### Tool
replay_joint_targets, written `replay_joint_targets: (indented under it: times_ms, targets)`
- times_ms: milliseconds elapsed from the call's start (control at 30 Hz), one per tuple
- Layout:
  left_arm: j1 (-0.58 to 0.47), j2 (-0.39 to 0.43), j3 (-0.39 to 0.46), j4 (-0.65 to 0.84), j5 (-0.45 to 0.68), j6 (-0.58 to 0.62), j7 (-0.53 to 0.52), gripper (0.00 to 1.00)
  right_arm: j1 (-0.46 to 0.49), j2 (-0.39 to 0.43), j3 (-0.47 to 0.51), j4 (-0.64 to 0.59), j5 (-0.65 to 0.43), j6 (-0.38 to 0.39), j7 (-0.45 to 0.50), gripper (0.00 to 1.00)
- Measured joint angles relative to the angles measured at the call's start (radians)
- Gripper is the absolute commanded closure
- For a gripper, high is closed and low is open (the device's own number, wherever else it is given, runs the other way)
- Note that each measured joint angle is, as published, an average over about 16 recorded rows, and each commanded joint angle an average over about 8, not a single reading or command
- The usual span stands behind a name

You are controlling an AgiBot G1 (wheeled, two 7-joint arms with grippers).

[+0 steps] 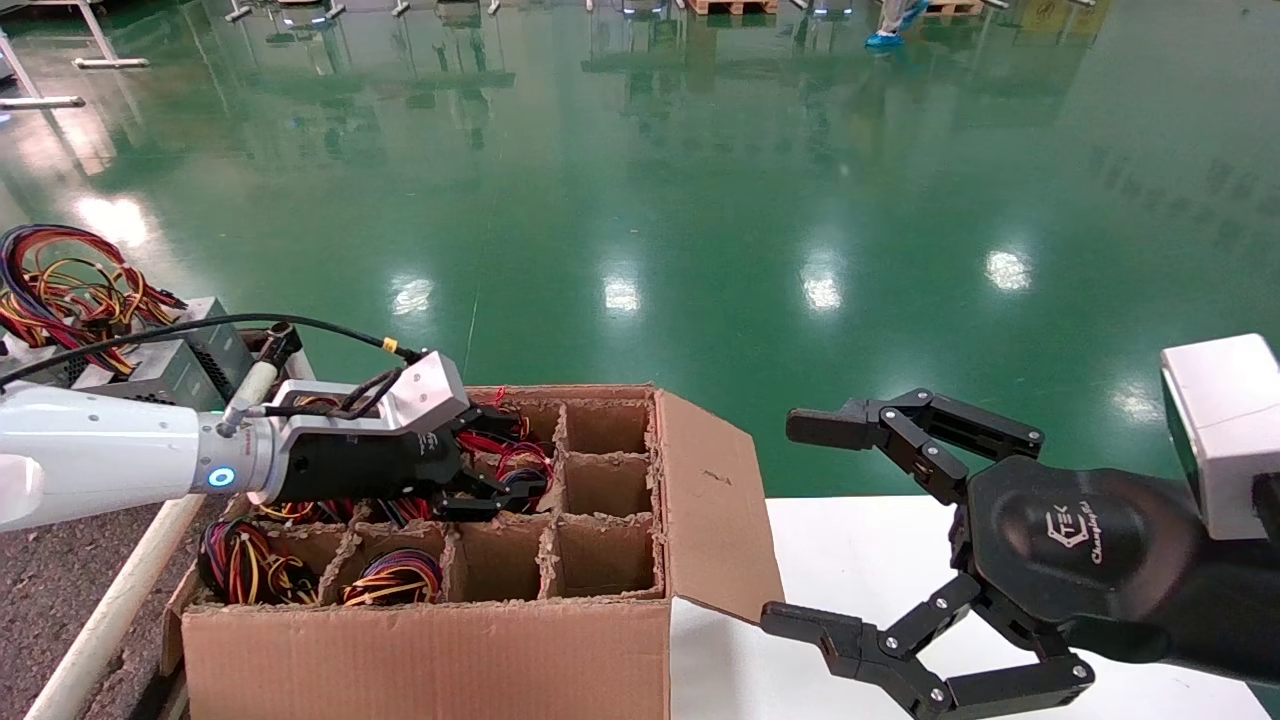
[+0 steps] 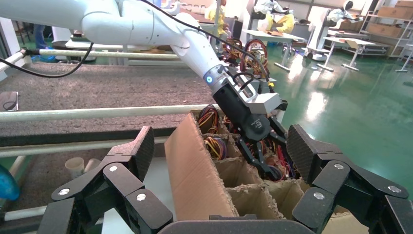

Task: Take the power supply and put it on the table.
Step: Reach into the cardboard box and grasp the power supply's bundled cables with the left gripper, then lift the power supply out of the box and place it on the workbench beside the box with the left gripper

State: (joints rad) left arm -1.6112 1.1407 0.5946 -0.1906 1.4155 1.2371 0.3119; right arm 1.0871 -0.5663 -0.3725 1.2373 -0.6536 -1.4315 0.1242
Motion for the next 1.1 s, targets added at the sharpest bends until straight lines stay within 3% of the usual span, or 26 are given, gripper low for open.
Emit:
replay_joint_targets:
  times_ms: [667, 1100]
  targets:
    - [-0.007, -0.009, -0.007, 0.035, -0.010, 0.016, 0.032, 1.00, 0.000, 0.000, 0.000, 0.000, 0.000, 0.000, 0.000, 0.00]
    - [-0.049, -0.029, -0.036, 0.062, -0.052, 0.055, -0.013, 1.00, 0.000, 0.000, 0.000, 0.000, 0.000, 0.000, 0.000, 0.00]
